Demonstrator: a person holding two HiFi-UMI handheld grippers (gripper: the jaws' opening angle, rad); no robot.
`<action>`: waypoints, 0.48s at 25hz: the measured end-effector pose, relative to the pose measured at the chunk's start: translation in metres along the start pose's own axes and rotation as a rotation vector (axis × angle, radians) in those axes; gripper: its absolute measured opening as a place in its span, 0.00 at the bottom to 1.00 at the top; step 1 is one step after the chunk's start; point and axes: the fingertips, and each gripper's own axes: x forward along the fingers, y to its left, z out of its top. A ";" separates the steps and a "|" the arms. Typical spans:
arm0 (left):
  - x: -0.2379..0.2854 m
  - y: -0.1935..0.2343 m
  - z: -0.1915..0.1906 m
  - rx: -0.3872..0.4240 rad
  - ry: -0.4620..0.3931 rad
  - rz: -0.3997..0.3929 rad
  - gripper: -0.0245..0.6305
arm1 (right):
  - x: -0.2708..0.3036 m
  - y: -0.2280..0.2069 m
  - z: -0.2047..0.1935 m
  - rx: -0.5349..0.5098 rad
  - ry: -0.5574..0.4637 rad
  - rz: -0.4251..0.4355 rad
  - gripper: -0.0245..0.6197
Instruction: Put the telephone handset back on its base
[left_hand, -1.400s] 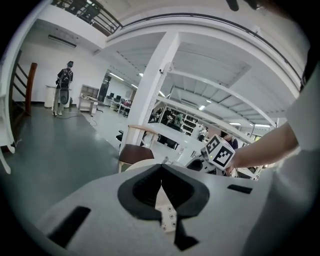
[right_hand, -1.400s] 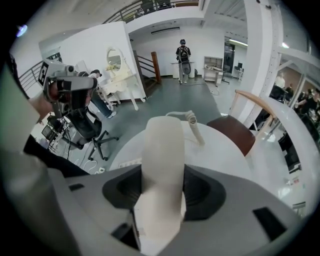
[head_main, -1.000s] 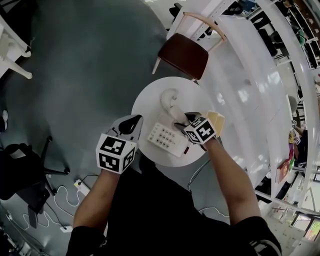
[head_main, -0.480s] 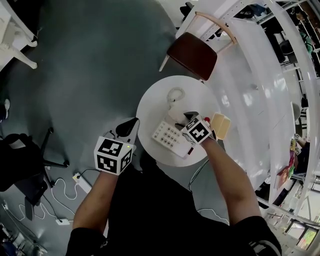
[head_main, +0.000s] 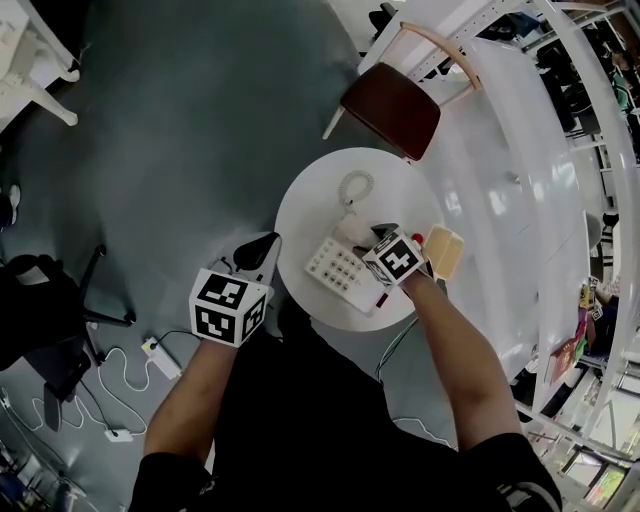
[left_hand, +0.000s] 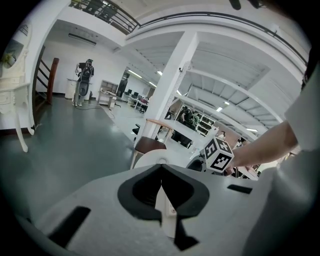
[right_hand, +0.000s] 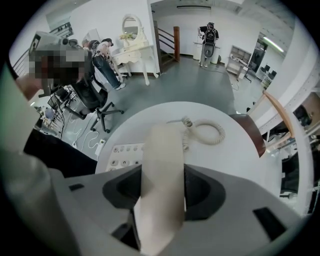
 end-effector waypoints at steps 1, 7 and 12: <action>0.001 -0.001 0.000 -0.002 -0.001 -0.001 0.05 | -0.001 -0.001 -0.001 0.005 0.008 -0.004 0.38; 0.001 -0.003 -0.002 -0.007 -0.008 -0.004 0.05 | -0.001 -0.001 -0.003 0.003 0.045 -0.003 0.38; -0.003 0.000 -0.006 -0.015 -0.008 0.001 0.05 | -0.001 -0.010 -0.010 0.132 0.041 0.048 0.38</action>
